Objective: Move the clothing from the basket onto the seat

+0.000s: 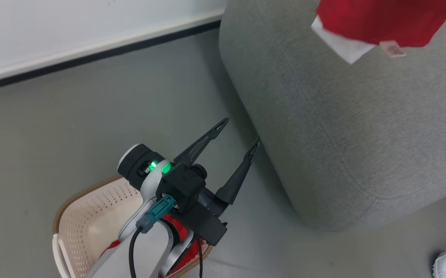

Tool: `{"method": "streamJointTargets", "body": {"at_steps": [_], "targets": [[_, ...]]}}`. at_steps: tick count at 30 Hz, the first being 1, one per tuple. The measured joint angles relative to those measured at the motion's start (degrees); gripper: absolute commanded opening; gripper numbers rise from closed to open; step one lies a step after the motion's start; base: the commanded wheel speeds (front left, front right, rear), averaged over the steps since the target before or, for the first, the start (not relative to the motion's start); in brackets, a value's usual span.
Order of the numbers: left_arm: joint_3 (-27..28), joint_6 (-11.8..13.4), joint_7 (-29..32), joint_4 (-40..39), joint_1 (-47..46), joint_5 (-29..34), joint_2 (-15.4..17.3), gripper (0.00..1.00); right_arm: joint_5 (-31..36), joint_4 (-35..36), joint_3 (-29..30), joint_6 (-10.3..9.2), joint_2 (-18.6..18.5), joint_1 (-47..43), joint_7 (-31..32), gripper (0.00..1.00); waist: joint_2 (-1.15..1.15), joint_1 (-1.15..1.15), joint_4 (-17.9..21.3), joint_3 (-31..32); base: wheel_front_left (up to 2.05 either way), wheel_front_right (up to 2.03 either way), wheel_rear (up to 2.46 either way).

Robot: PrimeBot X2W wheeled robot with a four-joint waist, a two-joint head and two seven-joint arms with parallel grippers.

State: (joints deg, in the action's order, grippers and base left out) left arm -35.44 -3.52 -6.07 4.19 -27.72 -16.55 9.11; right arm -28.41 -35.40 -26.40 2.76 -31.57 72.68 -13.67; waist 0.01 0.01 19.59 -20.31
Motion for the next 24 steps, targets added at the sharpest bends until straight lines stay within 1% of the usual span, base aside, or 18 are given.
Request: {"method": "streamJointTargets", "body": {"at_steps": [6, 10, 11, 12, 14, 16, 18, 24], "targets": [[-0.32, 0.01, 1.89, -3.27, -2.30, 1.23, 0.33, 1.00, -0.49, -4.49, 2.29, -0.37, -2.19, 4.02, 0.07, 0.00, 0.00, 0.00, -2.22, -4.98, 0.00, 0.00, 0.00], [-0.41, 0.01, 3.05, -5.30, -4.49, 2.74, 0.62, 1.00, -1.13, -6.97, 4.03, -1.35, -3.88, 4.60, 0.14, 0.00, 0.00, -0.01, -3.52, -8.45, 0.00, 0.00, 0.00], [-0.41, 0.01, 3.05, -5.30, -4.49, 2.74, 0.62, 1.00, -1.13, -6.97, 4.03, -1.35, -3.88, 4.60, 0.14, 0.00, 0.00, -0.01, -3.52, -8.45, 0.00, 0.00, 0.00], [-0.40, 0.01, 3.82, -6.57, -5.30, 3.14, 0.86, 1.00, -1.41, -8.10, 4.71, -2.24, -4.14, 4.60, 0.14, 0.00, 0.00, 0.00, -4.07, -10.23, 0.00, 0.00, 0.00], [-0.41, 0.01, 4.04, -6.95, -5.65, 3.38, 0.98, 1.00, -1.43, -8.55, 4.91, -2.37, -4.07, 4.60, 0.14, 0.00, 0.00, 0.00, -4.30, -11.10, 0.00, 0.00, 0.00], [-0.27, 0.01, 4.75, -7.61, -6.56, 3.66, 1.47, 1.00, -1.76, -9.82, 5.06, -3.19, -3.46, 4.62, 0.11, 0.00, 0.00, 0.00, -4.71, -12.87, 0.00, 0.00, 0.00], [-0.23, 0.01, 5.11, -7.75, -7.49, 3.92, 1.78, 1.00, -1.85, -11.49, 4.88, -3.57, -2.04, 4.61, -0.03, 0.00, 0.00, 0.00, -5.02, -14.57, 0.00, 0.00, 0.00], [-0.40, -0.10, 5.86, -7.62, -9.18, 4.13, 1.98, 1.00, -1.93, -16.42, 3.39, -3.77, 3.30, 3.95, -0.10, 0.00, 0.00, 0.00, -5.62, -19.01, 0.00, 0.00, 0.00]]}}
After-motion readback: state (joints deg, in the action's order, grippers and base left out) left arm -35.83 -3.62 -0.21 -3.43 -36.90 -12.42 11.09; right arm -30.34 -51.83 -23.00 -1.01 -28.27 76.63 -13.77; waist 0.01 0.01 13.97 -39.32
